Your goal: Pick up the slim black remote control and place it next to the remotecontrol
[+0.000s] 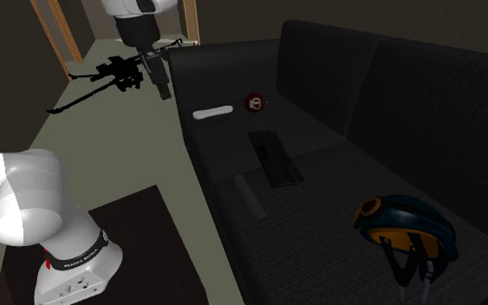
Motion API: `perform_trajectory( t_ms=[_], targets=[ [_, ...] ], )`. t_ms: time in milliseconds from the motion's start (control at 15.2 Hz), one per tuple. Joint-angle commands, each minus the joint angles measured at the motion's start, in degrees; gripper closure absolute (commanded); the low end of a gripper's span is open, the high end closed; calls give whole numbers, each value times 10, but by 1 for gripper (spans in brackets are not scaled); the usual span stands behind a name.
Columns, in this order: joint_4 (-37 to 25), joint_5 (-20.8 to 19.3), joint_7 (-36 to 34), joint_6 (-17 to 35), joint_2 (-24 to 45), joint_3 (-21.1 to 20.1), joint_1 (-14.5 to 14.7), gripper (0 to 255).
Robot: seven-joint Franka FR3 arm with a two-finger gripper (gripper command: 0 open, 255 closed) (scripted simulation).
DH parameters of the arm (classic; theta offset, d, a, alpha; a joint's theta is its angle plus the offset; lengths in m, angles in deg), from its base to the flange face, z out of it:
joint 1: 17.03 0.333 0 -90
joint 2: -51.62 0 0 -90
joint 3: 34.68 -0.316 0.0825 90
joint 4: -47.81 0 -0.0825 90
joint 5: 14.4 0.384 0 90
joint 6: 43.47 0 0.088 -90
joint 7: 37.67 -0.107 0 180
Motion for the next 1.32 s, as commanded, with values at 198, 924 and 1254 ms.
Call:
perform_trajectory(
  t_ms=[198, 924, 1254],
  targets=[
    [53, -28, 93, 44, -5, 32, 19, 0],
    [168, -135, 426, 239, 69, 168, 80, 0],
    [178, -168, 576, 343, 154, 237, 116, 0]
  ],
)
